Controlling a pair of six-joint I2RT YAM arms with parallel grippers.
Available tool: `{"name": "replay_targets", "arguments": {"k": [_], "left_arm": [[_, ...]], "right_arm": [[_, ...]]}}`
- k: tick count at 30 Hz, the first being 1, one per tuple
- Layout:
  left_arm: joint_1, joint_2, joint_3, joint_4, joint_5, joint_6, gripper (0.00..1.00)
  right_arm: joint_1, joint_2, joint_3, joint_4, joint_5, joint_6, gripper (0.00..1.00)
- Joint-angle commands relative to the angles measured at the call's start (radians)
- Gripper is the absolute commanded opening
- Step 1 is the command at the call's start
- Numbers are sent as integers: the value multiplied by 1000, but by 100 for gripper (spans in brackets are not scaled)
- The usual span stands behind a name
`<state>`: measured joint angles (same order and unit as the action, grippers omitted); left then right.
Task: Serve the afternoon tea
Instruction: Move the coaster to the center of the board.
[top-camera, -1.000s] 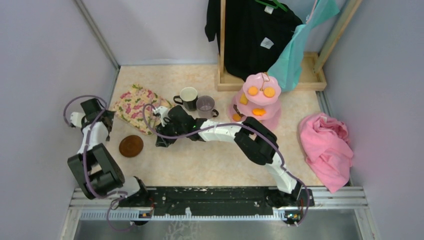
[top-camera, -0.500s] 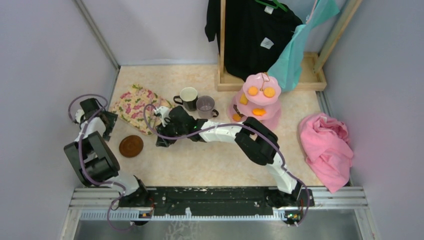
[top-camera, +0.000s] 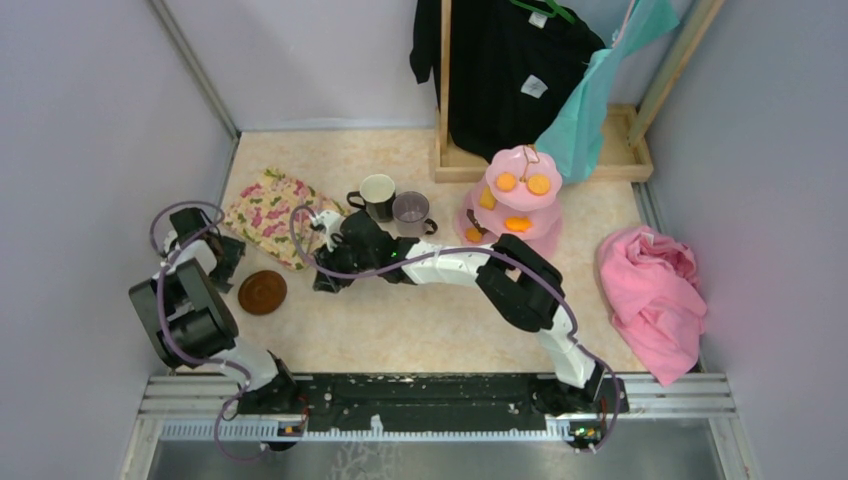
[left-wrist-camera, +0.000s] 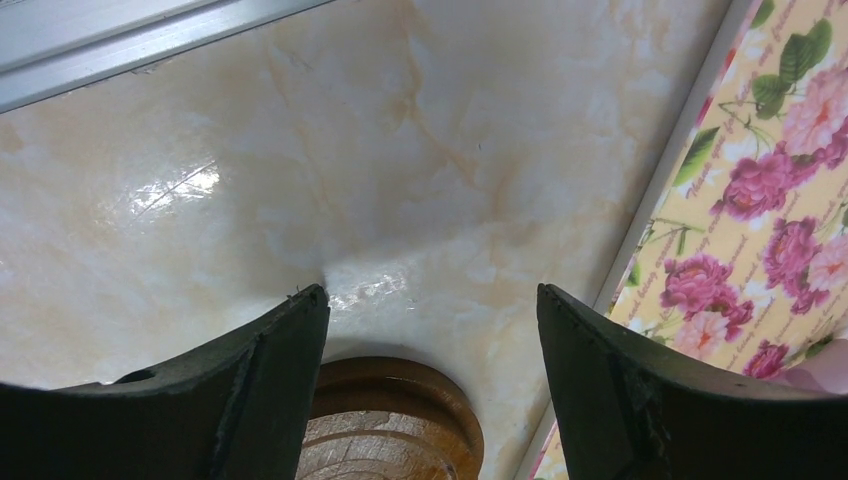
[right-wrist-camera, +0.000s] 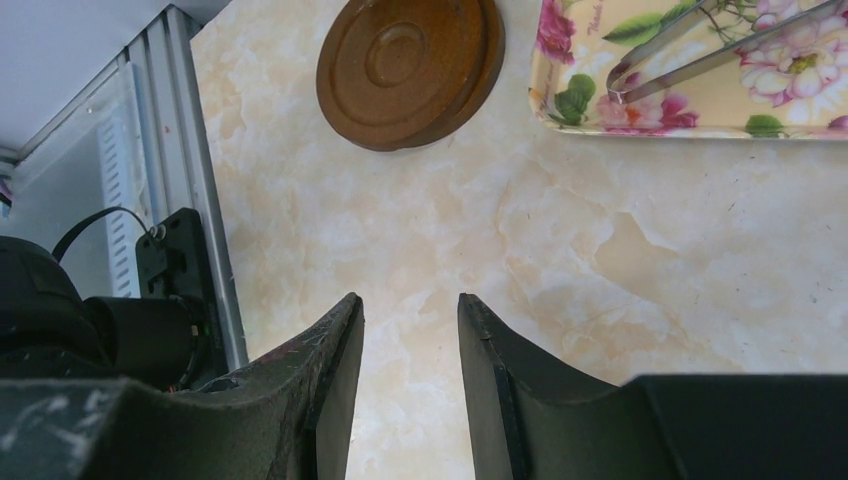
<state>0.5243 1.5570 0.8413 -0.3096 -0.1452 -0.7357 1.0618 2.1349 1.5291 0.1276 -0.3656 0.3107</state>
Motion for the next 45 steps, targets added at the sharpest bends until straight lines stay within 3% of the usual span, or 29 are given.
{"name": "replay_targets", "arguments": {"k": [1, 19, 32, 45], "left_arm": [[2, 19, -21, 1, 33, 17, 82], [-201, -148, -142, -123, -53, -57, 82], [-320, -314, -334, -131, -58, -104, 82], [-426, -469, -429, -171, -32, -148, 82]], "right_arm": [[-6, -68, -2, 46, 7, 4, 40], [-7, -138, -86, 63, 28, 30, 40], [-8, -165, -161, 57, 36, 40, 41], [-7, -161, -315, 311, -14, 334, 43]]}}
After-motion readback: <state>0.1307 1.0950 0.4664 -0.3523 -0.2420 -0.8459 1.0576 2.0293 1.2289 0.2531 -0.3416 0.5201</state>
